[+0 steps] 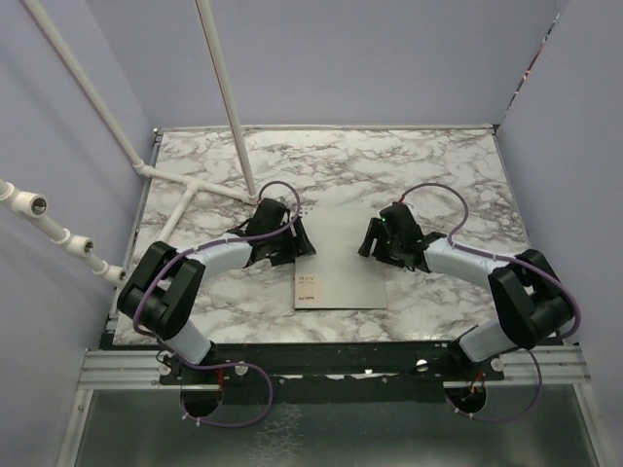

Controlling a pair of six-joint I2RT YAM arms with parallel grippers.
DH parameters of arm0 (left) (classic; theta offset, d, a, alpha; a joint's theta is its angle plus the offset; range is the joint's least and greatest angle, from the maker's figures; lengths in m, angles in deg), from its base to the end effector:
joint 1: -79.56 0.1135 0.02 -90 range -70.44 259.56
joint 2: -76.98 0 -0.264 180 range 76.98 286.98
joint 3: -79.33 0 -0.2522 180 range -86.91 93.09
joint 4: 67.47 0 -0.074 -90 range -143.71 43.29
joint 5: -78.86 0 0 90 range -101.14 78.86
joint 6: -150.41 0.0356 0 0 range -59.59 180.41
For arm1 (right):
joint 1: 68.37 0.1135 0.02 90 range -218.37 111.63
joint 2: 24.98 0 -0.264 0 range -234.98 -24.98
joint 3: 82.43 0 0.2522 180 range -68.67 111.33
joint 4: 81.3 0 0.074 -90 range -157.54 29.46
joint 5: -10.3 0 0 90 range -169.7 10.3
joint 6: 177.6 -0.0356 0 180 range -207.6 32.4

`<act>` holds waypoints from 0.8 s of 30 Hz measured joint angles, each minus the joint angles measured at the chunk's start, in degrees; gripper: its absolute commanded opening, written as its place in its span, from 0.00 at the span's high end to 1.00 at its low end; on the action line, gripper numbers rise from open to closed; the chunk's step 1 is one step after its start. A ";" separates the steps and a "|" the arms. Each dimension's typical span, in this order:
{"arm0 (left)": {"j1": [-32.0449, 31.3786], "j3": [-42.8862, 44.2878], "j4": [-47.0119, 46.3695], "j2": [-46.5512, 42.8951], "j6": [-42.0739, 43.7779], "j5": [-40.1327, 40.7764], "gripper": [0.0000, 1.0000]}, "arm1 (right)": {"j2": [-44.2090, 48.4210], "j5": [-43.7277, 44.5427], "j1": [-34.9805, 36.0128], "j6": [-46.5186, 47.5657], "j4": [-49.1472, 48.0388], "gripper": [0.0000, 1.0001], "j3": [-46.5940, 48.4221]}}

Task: Put the files into the folder

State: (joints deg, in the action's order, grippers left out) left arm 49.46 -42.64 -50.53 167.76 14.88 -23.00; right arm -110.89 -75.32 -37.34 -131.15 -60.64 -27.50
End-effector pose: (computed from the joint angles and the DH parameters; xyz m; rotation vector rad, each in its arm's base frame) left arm 0.2612 -0.1598 0.1580 -0.2503 2.5842 -0.7967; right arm 0.2459 0.1448 0.1612 0.3089 2.5079 0.4556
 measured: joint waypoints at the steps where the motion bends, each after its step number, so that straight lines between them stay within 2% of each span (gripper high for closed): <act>1: 0.00 0.22 -0.46 0.33 0.11 -0.20 0.27 | -0.20 0.33 -0.04 0.31 0.28 0.23 0.31; 8: -0.09 0.68 -1.31 0.59 0.63 -1.14 0.17 | 0.11 1.79 -0.02 2.54 5.46 0.16 3.26; 12: -0.13 1.64 1.36 0.15 1.68 -1.11 0.13 | 5.49 4.48 0.00 4.00 9.97 0.13 5.51; 14: -0.11 2.12 3.39 -0.70 2.23 -1.05 0.02 | 9.40 6.05 0.02 4.94 11.74 0.11 6.80; 24: 0.81 11.98 15.06 -10.71 8.59 2.95 0.01 | 24.02 12.85 0.02 10.23 19.08 0.06 12.28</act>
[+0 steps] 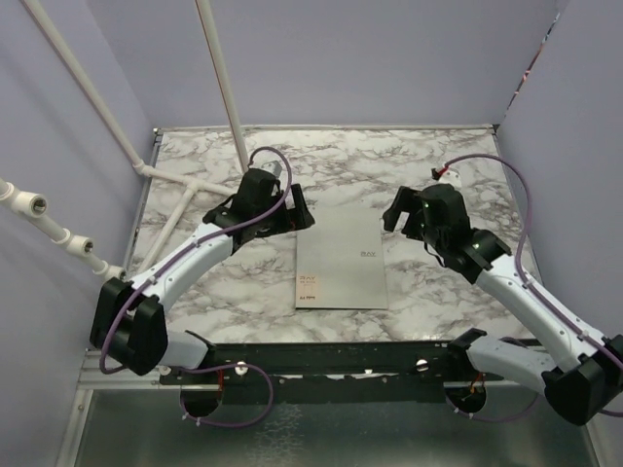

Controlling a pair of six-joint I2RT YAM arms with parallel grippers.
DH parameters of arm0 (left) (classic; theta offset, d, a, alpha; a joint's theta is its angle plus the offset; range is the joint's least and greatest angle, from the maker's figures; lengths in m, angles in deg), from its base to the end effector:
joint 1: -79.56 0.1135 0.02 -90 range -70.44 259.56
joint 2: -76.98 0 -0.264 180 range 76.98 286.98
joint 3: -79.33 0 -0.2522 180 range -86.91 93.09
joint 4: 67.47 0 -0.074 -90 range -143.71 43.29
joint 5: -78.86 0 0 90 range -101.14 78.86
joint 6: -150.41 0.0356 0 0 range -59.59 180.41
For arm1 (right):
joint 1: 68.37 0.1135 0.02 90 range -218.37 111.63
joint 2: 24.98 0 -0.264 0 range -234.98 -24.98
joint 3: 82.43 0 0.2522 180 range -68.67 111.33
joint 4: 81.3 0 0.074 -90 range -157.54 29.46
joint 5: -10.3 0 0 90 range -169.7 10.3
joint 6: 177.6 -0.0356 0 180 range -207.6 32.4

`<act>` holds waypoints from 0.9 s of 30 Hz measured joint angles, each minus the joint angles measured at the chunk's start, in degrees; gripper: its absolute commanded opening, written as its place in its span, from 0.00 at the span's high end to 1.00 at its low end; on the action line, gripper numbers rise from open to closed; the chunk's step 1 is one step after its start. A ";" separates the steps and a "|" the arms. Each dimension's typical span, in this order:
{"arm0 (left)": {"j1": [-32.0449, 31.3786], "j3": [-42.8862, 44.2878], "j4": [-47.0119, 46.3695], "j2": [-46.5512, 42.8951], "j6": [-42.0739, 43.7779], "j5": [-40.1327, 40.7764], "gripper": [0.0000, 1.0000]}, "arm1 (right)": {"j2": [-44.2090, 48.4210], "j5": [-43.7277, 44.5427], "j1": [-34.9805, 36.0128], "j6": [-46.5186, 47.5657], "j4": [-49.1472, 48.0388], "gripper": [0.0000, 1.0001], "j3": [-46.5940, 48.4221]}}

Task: Put the files into the folder

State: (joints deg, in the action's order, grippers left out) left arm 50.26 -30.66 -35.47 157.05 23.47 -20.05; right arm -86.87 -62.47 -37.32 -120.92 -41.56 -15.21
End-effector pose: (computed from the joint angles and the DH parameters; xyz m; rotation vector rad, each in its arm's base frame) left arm 0.2623 -0.1535 0.2564 -0.0775 2.4179 -0.7451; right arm 0.2075 0.1126 0.3088 0.2145 2.1483 0.3283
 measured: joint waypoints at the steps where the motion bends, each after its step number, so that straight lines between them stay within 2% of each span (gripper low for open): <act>1: 0.04 1.44 1.40 -1.29 1.27 1.38 0.01 | 1.40 0.48 0.00 0.42 0.76 0.05 0.02; 5: 0.11 3.63 4.17 -6.16 4.74 5.88 0.01 | 6.84 1.77 0.00 1.53 2.95 0.00 0.00; 14: 0.11 1.75 6.49 -19.47 12.28 15.15 0.01 | 17.00 2.21 0.00 5.05 3.87 0.00 -0.11; 21: 0.11 -6.51 2.82 -30.86 15.15 15.87 0.01 | 24.17 0.76 0.00 7.45 3.82 0.00 -3.28; 27: 0.11 -9.40 0.37 -37.51 16.52 16.92 0.01 | 32.79 -1.20 0.00 8.90 2.32 0.00 -7.32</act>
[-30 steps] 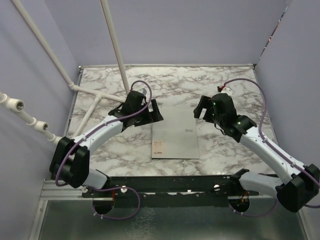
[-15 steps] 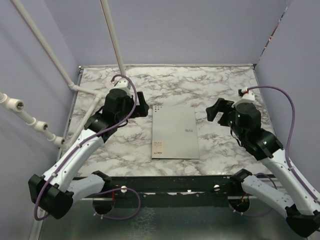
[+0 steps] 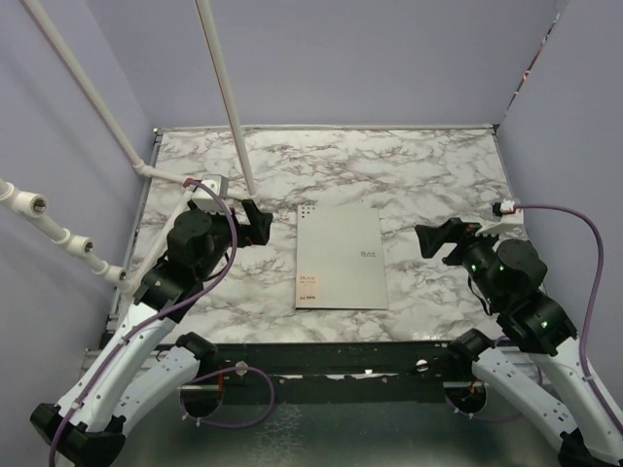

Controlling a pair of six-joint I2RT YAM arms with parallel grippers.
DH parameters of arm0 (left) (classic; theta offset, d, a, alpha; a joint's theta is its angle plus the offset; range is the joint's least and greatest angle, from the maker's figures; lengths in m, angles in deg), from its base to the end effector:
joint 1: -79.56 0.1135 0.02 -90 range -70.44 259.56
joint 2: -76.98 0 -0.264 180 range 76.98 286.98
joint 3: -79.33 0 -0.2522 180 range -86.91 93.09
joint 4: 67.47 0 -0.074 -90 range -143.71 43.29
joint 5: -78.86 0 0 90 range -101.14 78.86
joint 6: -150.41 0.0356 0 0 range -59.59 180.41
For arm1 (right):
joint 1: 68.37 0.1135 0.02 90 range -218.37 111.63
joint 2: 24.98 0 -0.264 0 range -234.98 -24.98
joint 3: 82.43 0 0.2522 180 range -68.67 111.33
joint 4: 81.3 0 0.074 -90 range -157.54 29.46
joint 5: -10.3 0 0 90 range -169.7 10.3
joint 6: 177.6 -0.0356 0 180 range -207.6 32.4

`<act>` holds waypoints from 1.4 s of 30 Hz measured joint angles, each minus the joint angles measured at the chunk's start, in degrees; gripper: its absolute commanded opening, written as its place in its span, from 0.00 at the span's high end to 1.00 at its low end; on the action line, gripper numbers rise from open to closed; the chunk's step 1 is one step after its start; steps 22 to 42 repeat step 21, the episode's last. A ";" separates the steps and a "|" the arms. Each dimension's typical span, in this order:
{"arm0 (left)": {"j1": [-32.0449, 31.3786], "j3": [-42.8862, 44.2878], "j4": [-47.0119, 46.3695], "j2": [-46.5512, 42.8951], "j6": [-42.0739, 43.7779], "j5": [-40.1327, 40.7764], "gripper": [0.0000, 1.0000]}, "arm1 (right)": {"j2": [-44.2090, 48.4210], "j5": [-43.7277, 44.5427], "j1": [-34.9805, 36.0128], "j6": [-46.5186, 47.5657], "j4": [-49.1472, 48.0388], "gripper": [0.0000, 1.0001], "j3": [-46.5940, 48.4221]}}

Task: Put the files into the folder

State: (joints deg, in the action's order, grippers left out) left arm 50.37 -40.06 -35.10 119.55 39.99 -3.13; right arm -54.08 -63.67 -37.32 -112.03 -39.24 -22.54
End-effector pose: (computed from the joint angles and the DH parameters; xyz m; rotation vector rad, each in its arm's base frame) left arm 0.1519 -0.0792 0.3432 0.0410 1.8449 -0.4833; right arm 0.1011 0.0494 0.3498 0.1019 1.7792 0.4554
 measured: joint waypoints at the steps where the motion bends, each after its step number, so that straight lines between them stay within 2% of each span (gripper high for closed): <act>1: 0.00 -0.20 -0.46 -0.87 0.15 0.50 0.01 | 0.81 0.04 0.00 0.04 -0.35 0.00 -0.17; 11: 0.00 -0.81 -1.90 -1.62 0.81 2.95 0.01 | 0.57 0.07 0.00 0.07 -1.49 0.00 -0.35; 42: 0.00 -0.83 -1.90 -0.94 1.03 2.97 0.01 | 0.74 1.07 0.00 0.31 -1.49 0.00 -0.35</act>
